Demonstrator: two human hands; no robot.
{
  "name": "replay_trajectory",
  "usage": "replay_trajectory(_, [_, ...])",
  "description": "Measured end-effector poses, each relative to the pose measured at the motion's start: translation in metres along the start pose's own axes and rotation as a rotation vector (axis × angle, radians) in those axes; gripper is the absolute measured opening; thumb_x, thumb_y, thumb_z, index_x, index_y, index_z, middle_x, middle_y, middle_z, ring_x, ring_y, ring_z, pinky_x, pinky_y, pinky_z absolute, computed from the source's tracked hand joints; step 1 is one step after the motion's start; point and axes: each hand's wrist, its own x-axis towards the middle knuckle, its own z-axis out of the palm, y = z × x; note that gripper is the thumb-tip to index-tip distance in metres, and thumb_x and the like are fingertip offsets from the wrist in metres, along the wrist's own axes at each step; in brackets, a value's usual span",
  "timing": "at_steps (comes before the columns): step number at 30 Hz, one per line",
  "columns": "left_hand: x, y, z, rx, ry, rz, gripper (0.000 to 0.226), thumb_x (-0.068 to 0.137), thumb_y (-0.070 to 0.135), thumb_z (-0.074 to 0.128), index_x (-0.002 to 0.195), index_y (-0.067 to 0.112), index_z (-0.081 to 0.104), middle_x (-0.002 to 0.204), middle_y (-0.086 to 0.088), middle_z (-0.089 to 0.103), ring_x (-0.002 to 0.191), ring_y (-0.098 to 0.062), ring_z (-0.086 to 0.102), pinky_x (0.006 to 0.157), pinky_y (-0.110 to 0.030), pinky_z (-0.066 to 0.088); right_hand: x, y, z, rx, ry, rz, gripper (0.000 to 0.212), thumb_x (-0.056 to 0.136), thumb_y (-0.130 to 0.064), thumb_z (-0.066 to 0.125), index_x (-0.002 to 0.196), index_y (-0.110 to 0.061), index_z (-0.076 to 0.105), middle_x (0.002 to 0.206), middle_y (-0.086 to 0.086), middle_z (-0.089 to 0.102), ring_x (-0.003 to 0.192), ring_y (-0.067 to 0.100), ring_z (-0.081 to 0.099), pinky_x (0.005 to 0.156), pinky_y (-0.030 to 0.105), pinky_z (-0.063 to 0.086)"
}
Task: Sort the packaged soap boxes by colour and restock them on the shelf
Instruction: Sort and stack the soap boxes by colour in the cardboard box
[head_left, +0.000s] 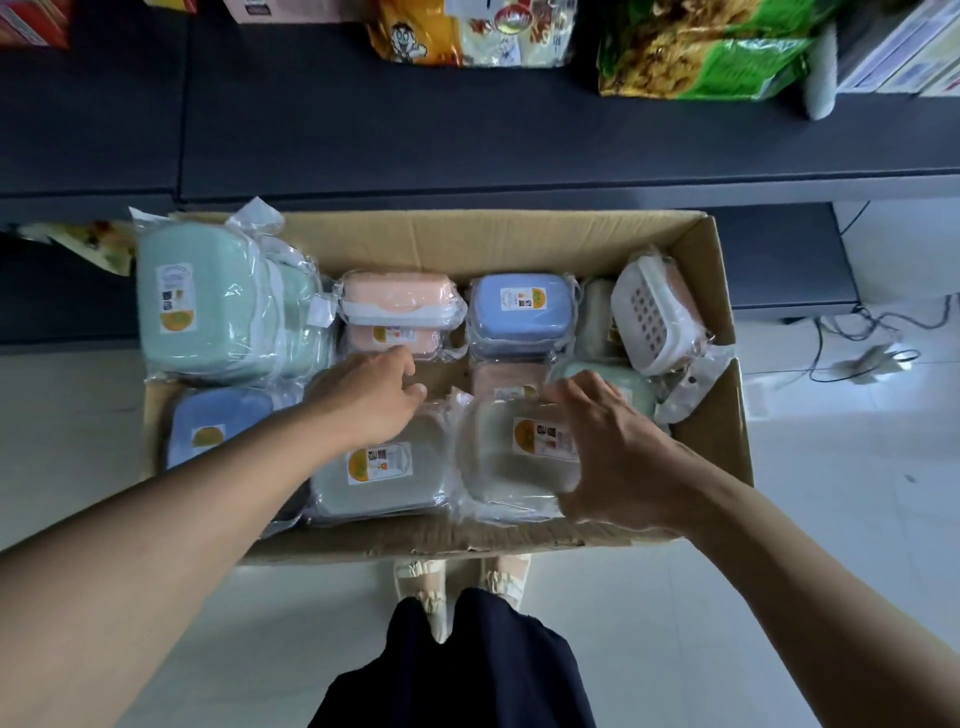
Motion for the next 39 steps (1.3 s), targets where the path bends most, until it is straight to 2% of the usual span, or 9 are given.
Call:
replay_trajectory(4, [-0.006, -0.018, -0.012, -0.061, 0.033, -0.048, 0.024, 0.095, 0.022, 0.044, 0.117, 0.025, 0.052, 0.127, -0.003, 0.057, 0.111, -0.027, 0.054, 0.092, -0.037, 0.045, 0.023, -0.04, 0.019, 0.007, 0.118, -0.128, 0.093, 0.06, -0.023, 0.082, 0.138, -0.017, 0.031, 0.128, 0.004, 0.037, 0.115, 0.02, 0.036, 0.092, 0.037, 0.047])
replay_trajectory(9, [-0.012, -0.046, -0.028, -0.153, 0.122, -0.134, 0.015, 0.094, 0.022, 0.044, 0.097, 0.028, 0.058, 0.107, 0.001, 0.064, 0.096, -0.023, 0.058, 0.082, -0.034, 0.048, 0.04, -0.078, 0.041, -0.093, 0.188, -0.172, 0.083, 0.068, -0.018, 0.077, 0.139, -0.016, 0.033, 0.128, 0.007, 0.034, 0.114, 0.021, 0.031, 0.088, 0.032, 0.042])
replay_trajectory(13, [-0.024, -0.046, -0.023, -0.227, 0.118, -0.033, 0.013, 0.095, 0.026, 0.049, 0.104, 0.025, 0.057, 0.107, 0.003, 0.064, 0.097, -0.019, 0.059, 0.083, -0.032, 0.047, 0.042, -0.098, 0.059, -0.066, 0.187, -0.219, 0.093, 0.063, -0.023, 0.082, 0.142, -0.012, 0.033, 0.128, 0.01, 0.037, 0.113, 0.025, 0.035, 0.086, 0.038, 0.048])
replay_trajectory(17, [-0.036, -0.035, -0.009, -0.233, -0.019, 0.097, 0.017, 0.099, 0.025, 0.044, 0.111, 0.023, 0.056, 0.105, 0.004, 0.06, 0.093, -0.017, 0.058, 0.073, -0.029, 0.045, 0.032, -0.086, 0.041, 0.295, 0.17, -0.053, 0.074, 0.073, -0.019, 0.073, 0.139, -0.018, 0.04, 0.134, -0.002, 0.034, 0.124, 0.013, 0.033, 0.103, 0.021, 0.033])
replay_trajectory(20, [-0.04, -0.035, 0.001, -0.172, -0.103, 0.113, 0.021, 0.101, 0.028, 0.037, 0.11, 0.024, 0.057, 0.106, 0.001, 0.063, 0.091, -0.018, 0.059, 0.078, -0.033, 0.048, 0.022, -0.058, 0.028, 0.34, 0.32, 0.113, 0.053, 0.08, -0.001, 0.057, 0.13, -0.018, 0.049, 0.132, -0.003, 0.042, 0.122, 0.012, 0.039, 0.096, 0.014, 0.029])
replay_trajectory(26, [-0.039, -0.027, -0.006, 0.036, 0.018, 0.115, 0.024, 0.101, 0.025, 0.035, 0.115, 0.028, 0.054, 0.119, 0.003, 0.062, 0.103, -0.021, 0.057, 0.088, -0.034, 0.039, 0.019, 0.015, 0.028, 0.084, 0.191, 0.435, 0.058, 0.079, 0.0, 0.056, 0.134, -0.011, 0.04, 0.128, 0.015, 0.04, 0.119, 0.033, 0.037, 0.095, 0.04, 0.041])
replay_trajectory(30, [-0.039, 0.005, -0.007, -0.075, 0.141, 0.176, 0.035, 0.094, 0.049, 0.04, 0.119, 0.03, 0.054, 0.125, 0.006, 0.061, 0.108, -0.02, 0.058, 0.091, -0.034, 0.043, 0.033, 0.05, 0.031, -0.05, 0.135, 0.445, 0.066, 0.077, 0.001, 0.059, 0.136, -0.011, 0.034, 0.13, 0.017, 0.037, 0.12, 0.034, 0.035, 0.093, 0.043, 0.042])
replay_trajectory(34, [-0.029, 0.024, 0.005, 0.123, -0.071, 0.212, 0.061, 0.084, 0.067, 0.045, 0.133, 0.031, 0.04, 0.133, 0.005, 0.05, 0.122, -0.02, 0.048, 0.096, -0.036, 0.039, 0.051, 0.076, 0.041, -0.21, 0.102, 0.336, 0.089, 0.076, 0.001, 0.063, 0.148, -0.016, 0.015, 0.143, 0.012, 0.025, 0.131, 0.033, 0.029, 0.097, 0.043, 0.043])
replay_trajectory(39, [-0.025, 0.009, 0.012, 0.21, -0.365, 0.111, 0.075, 0.085, 0.062, 0.05, 0.145, 0.026, 0.026, 0.148, 0.003, 0.033, 0.135, -0.019, 0.036, 0.106, -0.038, 0.036, 0.062, 0.096, 0.057, -0.305, 0.076, 0.281, 0.098, 0.075, -0.004, 0.065, 0.151, -0.018, 0.005, 0.149, 0.01, 0.02, 0.136, 0.034, 0.024, 0.103, 0.048, 0.041])
